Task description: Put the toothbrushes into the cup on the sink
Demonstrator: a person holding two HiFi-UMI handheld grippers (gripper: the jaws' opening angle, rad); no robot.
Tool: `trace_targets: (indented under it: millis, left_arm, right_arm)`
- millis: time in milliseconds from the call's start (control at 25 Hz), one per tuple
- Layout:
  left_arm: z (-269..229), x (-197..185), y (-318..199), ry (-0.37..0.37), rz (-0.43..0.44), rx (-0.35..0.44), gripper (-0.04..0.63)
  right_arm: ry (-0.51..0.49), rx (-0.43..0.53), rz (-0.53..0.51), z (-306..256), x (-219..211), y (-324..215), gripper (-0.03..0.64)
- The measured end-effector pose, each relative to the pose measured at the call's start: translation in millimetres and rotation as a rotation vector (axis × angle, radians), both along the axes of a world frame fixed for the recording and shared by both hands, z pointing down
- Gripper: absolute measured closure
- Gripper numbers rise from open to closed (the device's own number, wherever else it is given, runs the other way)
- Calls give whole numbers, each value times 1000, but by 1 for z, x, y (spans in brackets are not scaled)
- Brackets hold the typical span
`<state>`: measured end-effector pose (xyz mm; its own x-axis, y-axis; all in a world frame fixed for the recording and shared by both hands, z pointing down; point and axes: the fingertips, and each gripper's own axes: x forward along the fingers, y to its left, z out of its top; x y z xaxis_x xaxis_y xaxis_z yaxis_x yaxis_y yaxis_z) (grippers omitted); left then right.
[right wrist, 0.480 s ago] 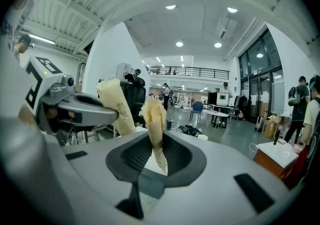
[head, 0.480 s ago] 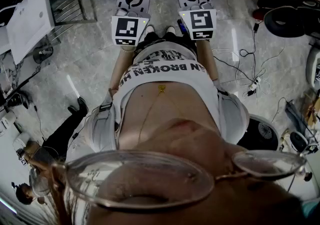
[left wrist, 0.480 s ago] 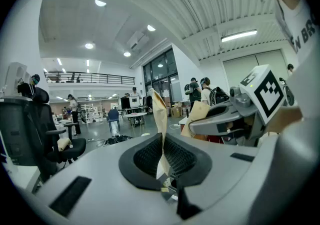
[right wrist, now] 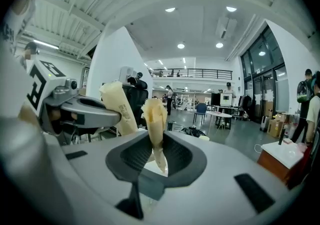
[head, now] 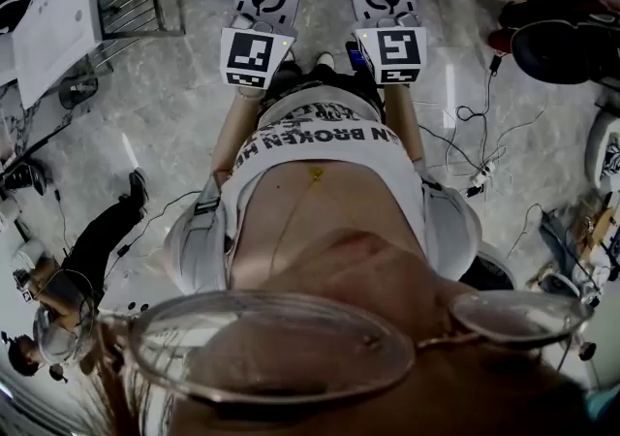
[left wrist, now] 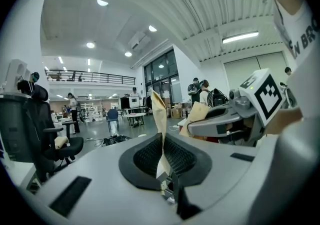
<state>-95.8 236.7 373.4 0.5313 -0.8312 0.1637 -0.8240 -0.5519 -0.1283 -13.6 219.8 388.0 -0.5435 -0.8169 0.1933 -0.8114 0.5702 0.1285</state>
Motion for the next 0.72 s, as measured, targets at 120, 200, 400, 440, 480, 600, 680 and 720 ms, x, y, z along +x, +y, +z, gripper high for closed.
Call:
trace_targets:
  millis: [120, 200, 400, 440, 480, 600, 680, 720]
  left_arm:
    - [0, 1, -2, -3, -15, 5, 575]
    - [0, -2, -3, -4, -26, 7, 575]
    - [0, -4, -14, 36, -8, 7, 575]
    - [0, -4, -19, 40, -3, 3, 575]
    - [2, -5, -23, 36, 0, 1, 575]
    - [4, -9, -38, 22, 24, -2, 575]
    - [5, -12, -50, 20, 58, -4, 575]
    - [6, -14, -56, 17, 70, -8, 575]
  right_arm:
    - [10, 2, -23, 0, 1, -3, 540]
    - [9, 3, -35, -1, -1, -5, 540]
    - [-6, 7, -39, -2, -4, -16, 540]
    - [-5, 6, -34, -2, -3, -20, 540]
    - [-5, 4, -30, -2, -3, -24, 540]
    - [-8, -7, -15, -1, -8, -36, 540]
    - [-5, -2, 9, -2, -13, -45, 540]
    - [0, -1, 19, -2, -15, -51, 540]
